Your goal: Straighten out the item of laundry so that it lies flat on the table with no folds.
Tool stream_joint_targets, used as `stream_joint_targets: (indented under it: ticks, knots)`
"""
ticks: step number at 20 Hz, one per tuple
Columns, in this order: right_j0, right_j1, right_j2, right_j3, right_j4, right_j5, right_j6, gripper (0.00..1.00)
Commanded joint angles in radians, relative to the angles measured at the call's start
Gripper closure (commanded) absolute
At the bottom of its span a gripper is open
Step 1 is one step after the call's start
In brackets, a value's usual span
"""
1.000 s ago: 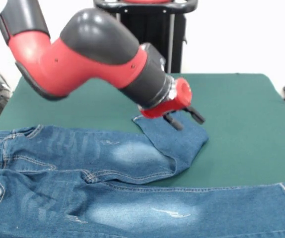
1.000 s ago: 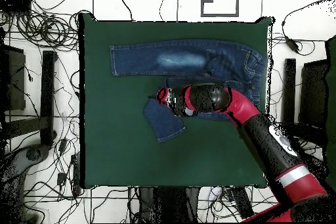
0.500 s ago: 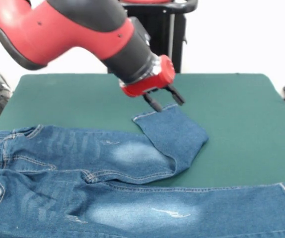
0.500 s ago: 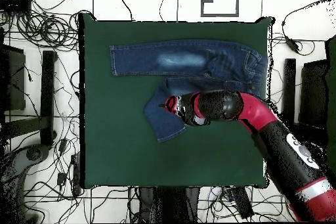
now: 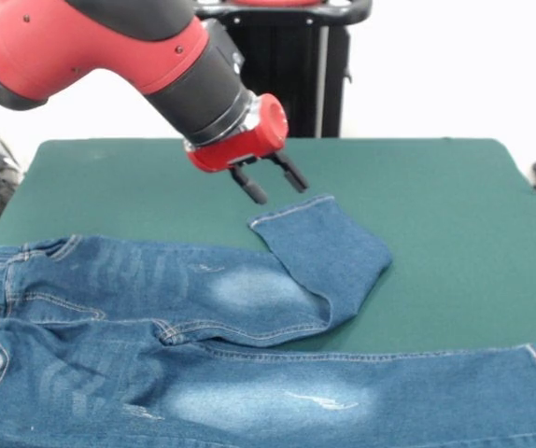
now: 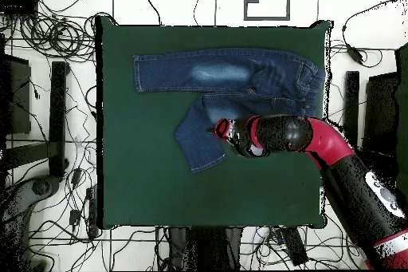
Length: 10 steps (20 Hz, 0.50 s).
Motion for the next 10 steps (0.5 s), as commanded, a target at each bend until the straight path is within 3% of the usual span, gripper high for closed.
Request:
stream_joint_targets:
  ticks: [1,10]
  knots:
    - [0.003,0.059,-0.006,0.118,-0.082,-0.047,-0.206,0.0]
    - [-0.035,0.1,0.004,0.151,-0.116,-0.113,-0.166,0.0]
